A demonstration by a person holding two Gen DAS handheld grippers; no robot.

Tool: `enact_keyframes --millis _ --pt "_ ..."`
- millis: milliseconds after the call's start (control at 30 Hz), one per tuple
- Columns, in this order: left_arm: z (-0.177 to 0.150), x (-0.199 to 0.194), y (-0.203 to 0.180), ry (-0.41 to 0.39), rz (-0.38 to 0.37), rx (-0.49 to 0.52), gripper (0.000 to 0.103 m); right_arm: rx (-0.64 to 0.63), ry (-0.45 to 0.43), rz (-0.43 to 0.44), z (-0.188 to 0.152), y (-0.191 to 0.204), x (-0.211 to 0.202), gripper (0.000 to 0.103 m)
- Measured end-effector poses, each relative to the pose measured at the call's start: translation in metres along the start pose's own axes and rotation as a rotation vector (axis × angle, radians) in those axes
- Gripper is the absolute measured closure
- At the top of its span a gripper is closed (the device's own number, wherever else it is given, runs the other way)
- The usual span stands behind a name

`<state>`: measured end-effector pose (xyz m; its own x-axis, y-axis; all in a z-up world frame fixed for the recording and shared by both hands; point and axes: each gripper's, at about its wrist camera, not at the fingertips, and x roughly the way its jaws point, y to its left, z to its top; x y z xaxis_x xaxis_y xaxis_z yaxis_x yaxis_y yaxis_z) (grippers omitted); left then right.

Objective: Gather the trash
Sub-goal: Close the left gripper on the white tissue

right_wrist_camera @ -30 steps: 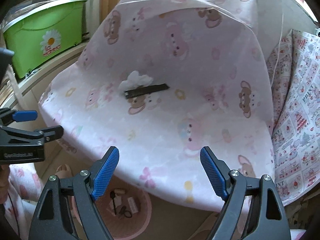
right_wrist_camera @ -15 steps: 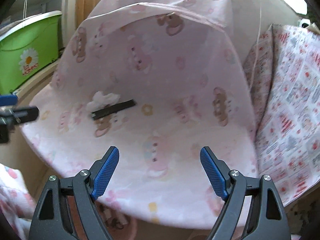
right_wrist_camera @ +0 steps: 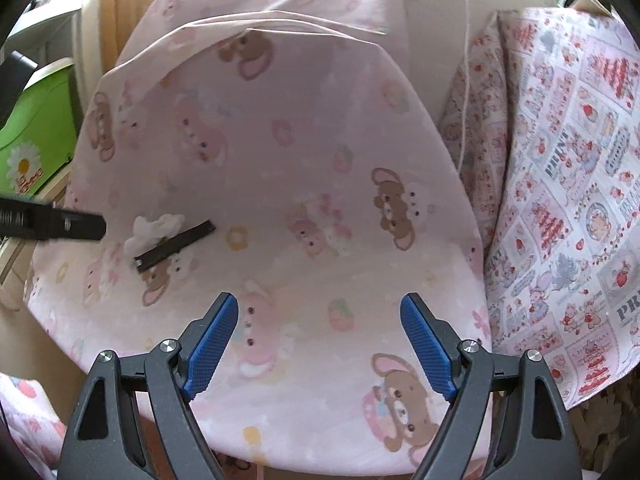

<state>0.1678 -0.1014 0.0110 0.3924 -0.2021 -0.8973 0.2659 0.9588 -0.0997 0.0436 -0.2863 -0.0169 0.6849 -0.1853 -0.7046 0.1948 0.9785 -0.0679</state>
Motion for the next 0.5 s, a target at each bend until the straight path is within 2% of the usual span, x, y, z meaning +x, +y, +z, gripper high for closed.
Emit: enact_keyframes --millis 67,133,200,300,367,433,500 --pt "0.013 0.004 -0.002 0.017 -0.036 -0.014 0.007 0.029 0.014 0.004 0.001 -0.006 0.003 0.018" --pt "0.023 0.011 -0.003 0.039 -0.059 -0.034 0.017 0.057 0.028 0.015 0.002 -0.012 0.006 0.018" --pt "0.032 0.017 -0.005 0.051 -0.059 -0.034 0.031 0.068 0.032 0.009 0.002 -0.015 0.007 0.018" --pt "0.039 0.025 -0.009 0.039 -0.021 -0.008 0.038 0.078 0.042 0.006 0.002 -0.018 0.007 0.018" --pt "0.039 0.033 -0.009 0.037 -0.032 -0.007 0.039 0.089 0.045 0.015 0.002 -0.018 0.007 0.018" --pt "0.036 0.048 -0.006 0.069 -0.065 -0.032 0.040 0.090 0.050 0.028 0.002 -0.018 0.008 0.018" --pt "0.033 0.061 -0.003 0.091 -0.052 -0.041 0.050 0.077 0.051 0.028 0.003 -0.015 0.007 0.018"
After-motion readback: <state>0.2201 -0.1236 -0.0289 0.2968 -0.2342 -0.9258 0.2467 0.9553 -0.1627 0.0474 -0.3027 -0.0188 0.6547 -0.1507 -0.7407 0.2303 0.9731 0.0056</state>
